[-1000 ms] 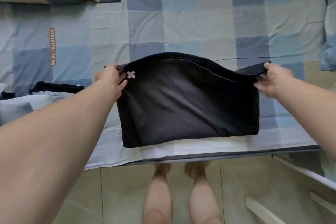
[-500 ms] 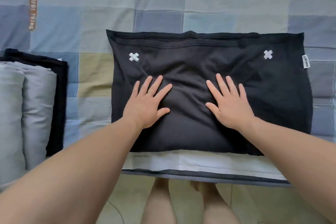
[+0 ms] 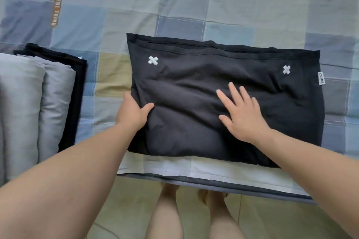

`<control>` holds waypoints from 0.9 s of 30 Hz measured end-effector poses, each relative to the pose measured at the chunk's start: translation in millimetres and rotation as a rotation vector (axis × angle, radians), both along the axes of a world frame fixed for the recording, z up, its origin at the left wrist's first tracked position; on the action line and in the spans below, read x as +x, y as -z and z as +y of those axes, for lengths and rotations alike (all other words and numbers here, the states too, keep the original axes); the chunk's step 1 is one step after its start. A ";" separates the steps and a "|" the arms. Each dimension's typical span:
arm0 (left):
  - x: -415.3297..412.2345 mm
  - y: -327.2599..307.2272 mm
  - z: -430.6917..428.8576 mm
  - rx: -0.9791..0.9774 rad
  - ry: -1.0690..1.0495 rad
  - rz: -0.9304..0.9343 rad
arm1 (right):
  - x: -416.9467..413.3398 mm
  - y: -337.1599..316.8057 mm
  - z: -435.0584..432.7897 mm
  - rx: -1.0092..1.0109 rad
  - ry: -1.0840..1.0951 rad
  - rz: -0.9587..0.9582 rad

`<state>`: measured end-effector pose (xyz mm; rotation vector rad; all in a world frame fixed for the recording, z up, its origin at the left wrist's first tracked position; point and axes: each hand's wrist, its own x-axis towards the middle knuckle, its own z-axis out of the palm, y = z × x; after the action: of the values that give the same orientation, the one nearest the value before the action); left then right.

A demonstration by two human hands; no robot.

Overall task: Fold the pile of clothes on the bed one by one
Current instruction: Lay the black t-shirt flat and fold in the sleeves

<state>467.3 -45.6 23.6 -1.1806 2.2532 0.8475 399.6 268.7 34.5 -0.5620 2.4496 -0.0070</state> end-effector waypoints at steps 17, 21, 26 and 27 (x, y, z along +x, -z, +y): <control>12.7 1.9 -3.1 0.201 -0.291 -0.022 | 1.2 -0.6 102.2 0.186 0.699 -0.129; 57.5 -8.8 8.8 0.191 -0.524 -0.146 | 48.7 -0.8 122.6 0.128 1.114 -0.165; 92.9 -11.9 43.6 0.472 -1.122 -0.016 | 93.9 7.3 159.9 0.050 1.720 -0.128; 94.3 -10.7 51.7 0.560 -1.161 0.029 | 97.6 8.2 166.4 -0.036 1.852 -0.159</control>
<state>561.6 6.0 34.4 -2.1131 1.0088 1.7237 497.2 435.1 26.3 1.6618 1.9217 -0.7571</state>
